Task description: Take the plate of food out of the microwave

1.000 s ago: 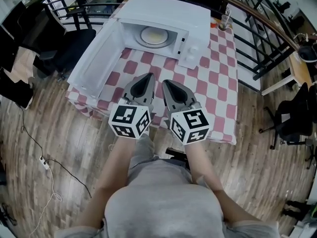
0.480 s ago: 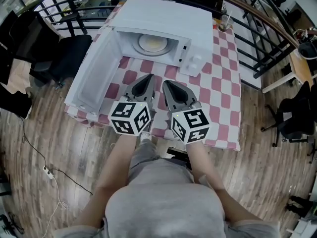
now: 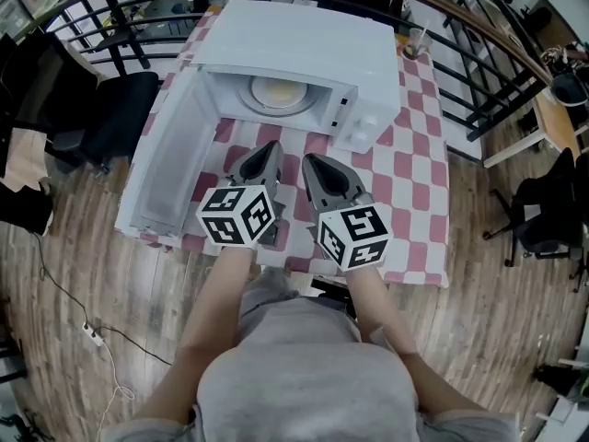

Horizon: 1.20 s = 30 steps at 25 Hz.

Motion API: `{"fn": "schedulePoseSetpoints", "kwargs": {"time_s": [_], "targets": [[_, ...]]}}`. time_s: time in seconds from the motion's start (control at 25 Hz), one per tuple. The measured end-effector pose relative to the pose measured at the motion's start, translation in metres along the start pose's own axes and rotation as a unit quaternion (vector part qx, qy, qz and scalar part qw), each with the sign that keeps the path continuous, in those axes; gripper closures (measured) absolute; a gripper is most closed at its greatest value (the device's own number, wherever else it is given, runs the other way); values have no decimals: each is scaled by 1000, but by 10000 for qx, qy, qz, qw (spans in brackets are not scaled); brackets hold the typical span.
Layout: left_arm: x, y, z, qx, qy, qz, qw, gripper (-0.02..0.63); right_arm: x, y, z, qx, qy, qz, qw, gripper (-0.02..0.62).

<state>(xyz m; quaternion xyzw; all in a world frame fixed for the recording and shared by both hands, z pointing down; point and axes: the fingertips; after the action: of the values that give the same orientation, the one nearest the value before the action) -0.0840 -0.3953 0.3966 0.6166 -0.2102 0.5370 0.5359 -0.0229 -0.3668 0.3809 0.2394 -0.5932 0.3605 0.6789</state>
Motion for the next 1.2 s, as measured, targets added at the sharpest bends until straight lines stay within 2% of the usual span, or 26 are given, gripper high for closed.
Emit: {"fn": "schedulePoseSetpoints", "kwargs": {"time_s": [0.32, 0.52, 0.72, 0.84, 0.96, 1.08, 1.2], "targets": [[7, 26, 23, 162, 202, -465, 9986, 600, 10, -10, 25, 138, 97, 338, 9993, 568], [10, 41, 38, 264, 336, -772, 9961, 517, 12, -15, 41, 231, 139, 339, 9991, 568], [10, 60, 53, 315, 370, -1297, 9904, 446, 14, -24, 56, 387, 172, 397, 9983, 568], [14, 69, 62, 459, 461, -1699, 9833, 397, 16, -31, 65, 503, 192, 449, 9975, 568], [18, 78, 70, 579, 446, -2115, 9746, 397, 20, -36, 70, 615, 209, 496, 9967, 569], [24, 88, 78, 591, 364, -2701, 9603, 397, 24, -38, 73, 685, 248, 511, 9960, 568], [36, 103, 85, 431, 346, -3258, 9438, 391, 29, -39, 74, 722, 302, 507, 9956, 568]]}}
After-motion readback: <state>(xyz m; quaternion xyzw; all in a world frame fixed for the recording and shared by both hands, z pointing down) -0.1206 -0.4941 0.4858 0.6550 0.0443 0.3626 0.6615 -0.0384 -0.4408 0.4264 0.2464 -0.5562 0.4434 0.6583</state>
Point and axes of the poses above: the fingertips, and each gripper's own axes: z forward along the fingers, y to its left, x out of its underside, and after that the axes turned 1 degree about -z, right-handed
